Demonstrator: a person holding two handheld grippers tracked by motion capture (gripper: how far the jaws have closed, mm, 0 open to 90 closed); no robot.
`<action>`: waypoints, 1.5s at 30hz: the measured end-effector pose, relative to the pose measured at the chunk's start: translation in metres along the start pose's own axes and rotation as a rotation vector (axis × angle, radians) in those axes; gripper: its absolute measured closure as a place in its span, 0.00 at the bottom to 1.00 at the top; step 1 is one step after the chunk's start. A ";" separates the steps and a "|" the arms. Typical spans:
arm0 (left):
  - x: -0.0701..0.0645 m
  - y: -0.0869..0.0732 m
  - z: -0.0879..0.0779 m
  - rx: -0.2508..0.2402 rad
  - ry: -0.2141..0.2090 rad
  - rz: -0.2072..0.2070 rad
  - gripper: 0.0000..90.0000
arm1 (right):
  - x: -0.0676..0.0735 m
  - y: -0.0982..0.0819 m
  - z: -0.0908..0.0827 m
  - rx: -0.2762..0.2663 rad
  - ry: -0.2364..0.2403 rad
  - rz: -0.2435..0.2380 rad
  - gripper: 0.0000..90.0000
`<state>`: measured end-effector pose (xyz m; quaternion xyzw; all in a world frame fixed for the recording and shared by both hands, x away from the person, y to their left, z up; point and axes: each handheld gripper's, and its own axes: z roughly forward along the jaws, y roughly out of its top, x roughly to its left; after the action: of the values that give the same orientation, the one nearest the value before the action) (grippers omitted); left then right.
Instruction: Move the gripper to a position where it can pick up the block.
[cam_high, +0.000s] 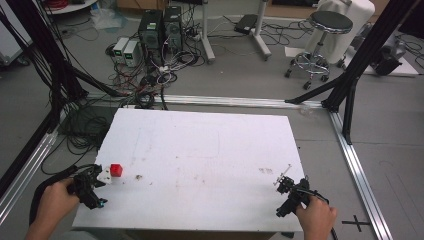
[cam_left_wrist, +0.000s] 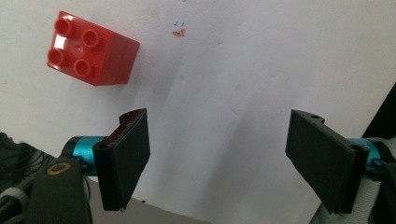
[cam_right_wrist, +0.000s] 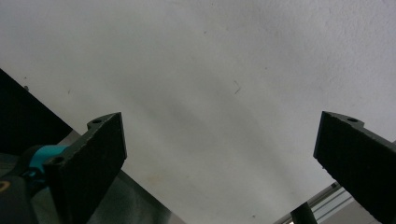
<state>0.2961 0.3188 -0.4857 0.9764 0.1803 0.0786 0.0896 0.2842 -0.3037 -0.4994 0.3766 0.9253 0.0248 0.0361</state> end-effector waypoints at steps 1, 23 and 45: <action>0.002 0.000 -0.001 0.000 0.001 0.011 0.25 | 0.000 -0.001 0.000 -0.006 0.002 0.000 0.02; 0.037 -0.008 -0.007 0.023 -0.012 0.116 0.25 | 0.001 0.000 0.001 -0.018 0.009 -0.004 0.02; 0.069 0.008 -0.011 0.035 -0.028 0.285 0.25 | 0.001 0.001 0.004 -0.010 0.012 -0.005 0.02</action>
<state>0.3599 0.3386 -0.4653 0.9945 0.0399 0.0736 0.0628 0.2845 -0.3026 -0.5030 0.3740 0.9263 0.0315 0.0327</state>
